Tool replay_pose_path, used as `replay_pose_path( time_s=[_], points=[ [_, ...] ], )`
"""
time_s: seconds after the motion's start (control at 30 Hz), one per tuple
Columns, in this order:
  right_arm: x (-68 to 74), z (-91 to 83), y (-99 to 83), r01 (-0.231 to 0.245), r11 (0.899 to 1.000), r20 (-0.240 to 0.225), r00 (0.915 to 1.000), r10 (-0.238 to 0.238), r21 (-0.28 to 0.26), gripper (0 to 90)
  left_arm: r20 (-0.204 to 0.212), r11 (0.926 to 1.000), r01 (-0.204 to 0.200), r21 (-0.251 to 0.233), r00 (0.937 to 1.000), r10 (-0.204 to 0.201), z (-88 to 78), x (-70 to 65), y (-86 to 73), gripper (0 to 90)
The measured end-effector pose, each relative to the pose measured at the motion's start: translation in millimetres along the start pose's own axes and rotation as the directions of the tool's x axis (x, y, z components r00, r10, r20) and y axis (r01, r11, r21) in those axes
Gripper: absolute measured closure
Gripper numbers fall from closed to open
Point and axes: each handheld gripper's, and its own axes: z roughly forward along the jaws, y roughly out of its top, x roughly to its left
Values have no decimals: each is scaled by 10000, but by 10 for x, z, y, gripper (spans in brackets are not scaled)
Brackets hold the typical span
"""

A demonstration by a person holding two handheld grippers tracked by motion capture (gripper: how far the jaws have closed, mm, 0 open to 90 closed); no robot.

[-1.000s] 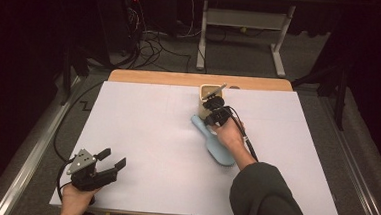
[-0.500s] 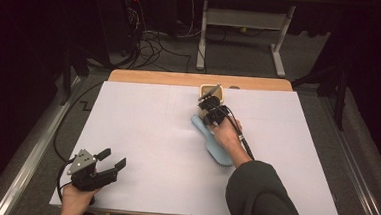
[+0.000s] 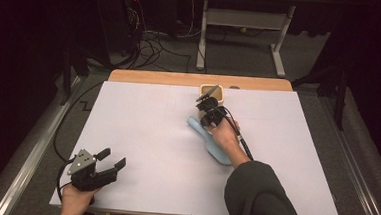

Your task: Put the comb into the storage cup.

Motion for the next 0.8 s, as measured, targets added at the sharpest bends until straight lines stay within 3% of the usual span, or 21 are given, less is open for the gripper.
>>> replay_pose_path(
  time_s=[0.8],
  points=[
    [338,-32,-35,657,9976,-846,9944,-638,198,900,-41,10000,16,35,10000,-16,2,0,0,303]
  ],
)
